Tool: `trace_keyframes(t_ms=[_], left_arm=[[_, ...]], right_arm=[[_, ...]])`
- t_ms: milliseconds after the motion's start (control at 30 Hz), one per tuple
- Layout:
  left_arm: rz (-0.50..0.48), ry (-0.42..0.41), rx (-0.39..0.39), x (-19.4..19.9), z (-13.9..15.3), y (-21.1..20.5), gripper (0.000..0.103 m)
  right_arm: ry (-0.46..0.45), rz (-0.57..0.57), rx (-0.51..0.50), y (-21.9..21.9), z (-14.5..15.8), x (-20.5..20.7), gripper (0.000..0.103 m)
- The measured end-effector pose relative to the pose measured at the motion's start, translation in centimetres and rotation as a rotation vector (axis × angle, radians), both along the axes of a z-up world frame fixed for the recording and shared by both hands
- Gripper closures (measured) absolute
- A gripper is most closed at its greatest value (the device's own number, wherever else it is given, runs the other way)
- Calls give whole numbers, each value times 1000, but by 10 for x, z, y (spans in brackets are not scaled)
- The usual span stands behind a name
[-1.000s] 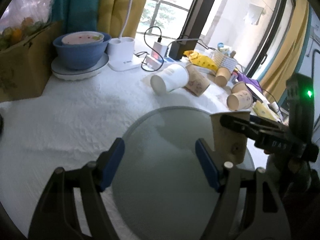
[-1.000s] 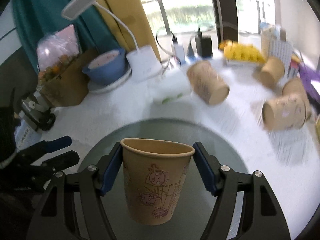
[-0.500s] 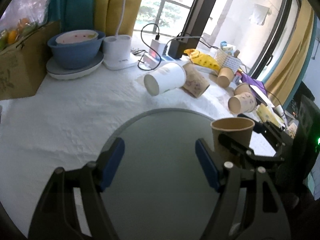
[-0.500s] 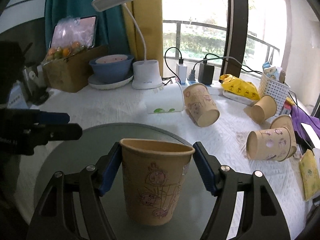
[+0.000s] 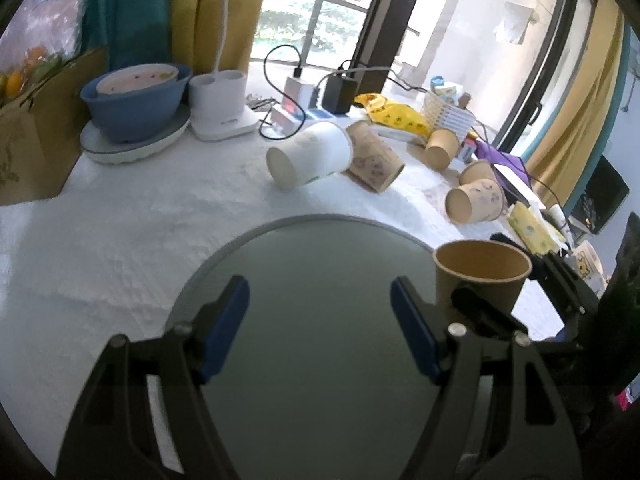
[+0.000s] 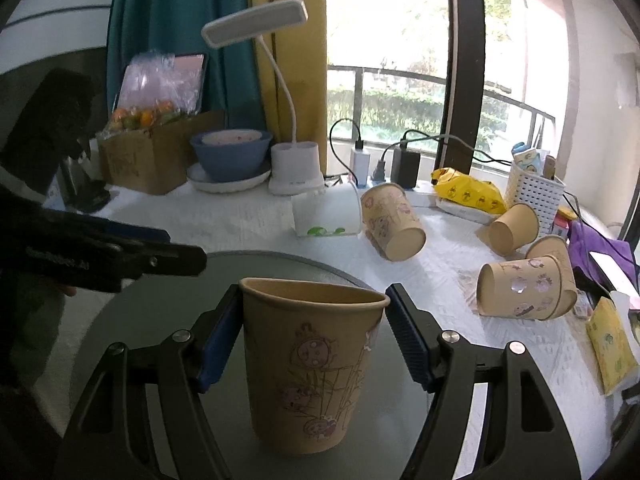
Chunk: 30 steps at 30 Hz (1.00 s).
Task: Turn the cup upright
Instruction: 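Lower the upright tan cup onto the grey tray with the right tool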
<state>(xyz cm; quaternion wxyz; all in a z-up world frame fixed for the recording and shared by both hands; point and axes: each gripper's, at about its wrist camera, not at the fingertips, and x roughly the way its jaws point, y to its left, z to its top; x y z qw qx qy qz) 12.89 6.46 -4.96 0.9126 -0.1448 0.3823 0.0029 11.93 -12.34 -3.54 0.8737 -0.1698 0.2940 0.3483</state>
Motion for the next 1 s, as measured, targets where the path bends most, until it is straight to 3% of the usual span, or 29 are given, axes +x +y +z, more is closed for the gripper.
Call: trace_keyframes(t_ms=[567, 1000], left_arm=[[-20, 8, 30, -1, 3, -24, 29], [-41, 11, 48, 0, 5, -43, 29]], right_arm=[[37, -12, 73, -27, 3, -6, 28], [82, -30, 23, -40, -4, -10, 28]])
